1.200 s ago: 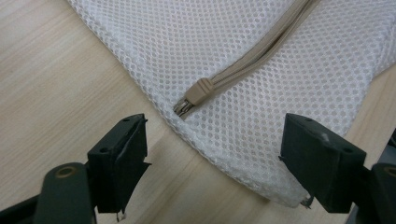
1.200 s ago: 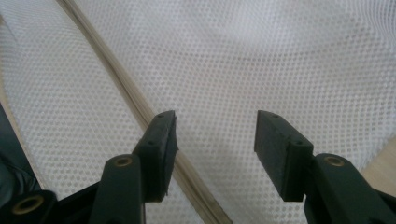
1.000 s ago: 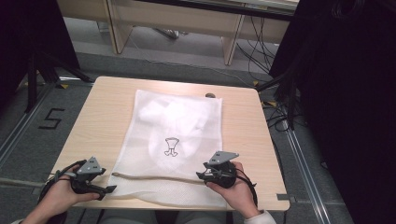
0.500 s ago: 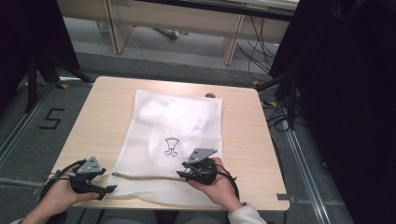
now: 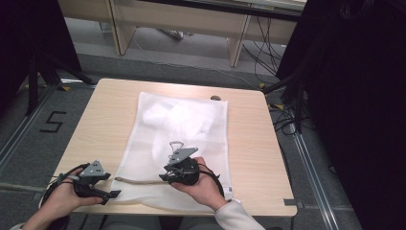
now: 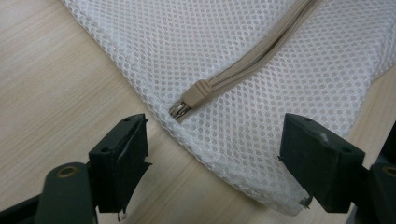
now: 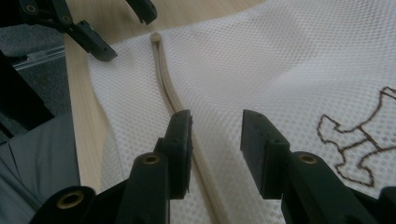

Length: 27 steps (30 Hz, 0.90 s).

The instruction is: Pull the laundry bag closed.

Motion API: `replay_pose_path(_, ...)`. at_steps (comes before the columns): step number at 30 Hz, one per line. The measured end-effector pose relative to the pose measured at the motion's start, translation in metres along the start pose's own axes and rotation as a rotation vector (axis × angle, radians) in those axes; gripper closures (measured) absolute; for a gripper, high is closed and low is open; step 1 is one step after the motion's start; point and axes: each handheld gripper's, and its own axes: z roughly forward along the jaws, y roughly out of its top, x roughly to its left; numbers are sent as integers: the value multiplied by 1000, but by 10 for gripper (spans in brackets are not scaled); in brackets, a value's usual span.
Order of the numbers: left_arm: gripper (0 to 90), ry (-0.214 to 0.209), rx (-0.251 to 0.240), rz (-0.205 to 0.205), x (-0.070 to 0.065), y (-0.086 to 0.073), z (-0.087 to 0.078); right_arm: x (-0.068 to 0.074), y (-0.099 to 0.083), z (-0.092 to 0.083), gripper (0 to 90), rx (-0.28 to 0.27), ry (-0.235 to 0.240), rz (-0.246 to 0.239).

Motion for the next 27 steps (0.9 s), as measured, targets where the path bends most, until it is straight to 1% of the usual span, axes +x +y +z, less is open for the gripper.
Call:
replay_pose_path(1,229,-7,-2,11,1,0,-1,1,3,4,642,1,8,-6)
replay_pose_path(2,229,-7,-5,7,1,0,0,1,3,4,642,1,8,-6)
replay_pose_path(3,231,-3,-5,7,1,0,0,3,6,7,644,5,16,-9)
replay_pose_path(4,232,-12,-3,8,2,0,-1,3,8,10,645,-1,19,-12)
replay_pose_path(5,232,-12,-3,8,2,0,-1,3,10,12,645,1,23,-22)
replay_pose_path(7,233,-11,-7,2,1,0,0,5,11,14,647,1,24,-13)
replay_pose_path(8,233,-11,-7,0,1,0,0,5,13,16,650,11,34,-16)
replay_pose_path(9,234,-15,-8,-23,1,0,0,7,16,22,653,3,36,-26)
replay_pose_path(10,234,-5,-6,-21,1,-1,0,7,16,22,653,3,36,-26)
replay_pose_path(11,234,-13,-6,-18,1,-1,0,8,18,24,654,10,43,-29)
replay_pose_path(12,235,-12,-5,-6,2,-1,0,10,19,26,654,14,48,-30)
replay_pose_path(13,235,-13,-4,-8,2,-1,-1,10,21,30,655,13,53,-45)
replay_pose_path(16,236,-15,-5,-17,2,-1,-1,15,27,41,663,25,71,-54)
replay_pose_path(17,236,-16,-5,-16,2,-1,-1,15,27,41,663,25,71,-54)
replay_pose_path(18,236,-18,-4,-12,2,-1,-1,17,30,47,666,24,80,-55)
replay_pose_path(19,236,-18,-3,-12,2,-1,0,17,30,47,666,24,80,-55)
replay_pose_path(22,236,-19,-2,-12,2,-1,-1,19,34,55,668,32,85,-65)
replay_pose_path(23,236,-22,-2,-32,1,-1,0,20,37,59,669,31,92,-82)
replay_pose_path(24,236,-14,2,-27,2,-1,0,20,37,59,669,31,92,-82)
replay_pose_path(25,236,-15,2,-27,2,-1,0,21,38,62,669,28,89,-69)
replay_pose_path(26,236,-22,-3,-30,1,-1,0,23,40,63,669,36,92,-62)
replay_pose_path(27,237,-17,-2,-23,2,-1,0,24,42,68,670,33,97,-69)
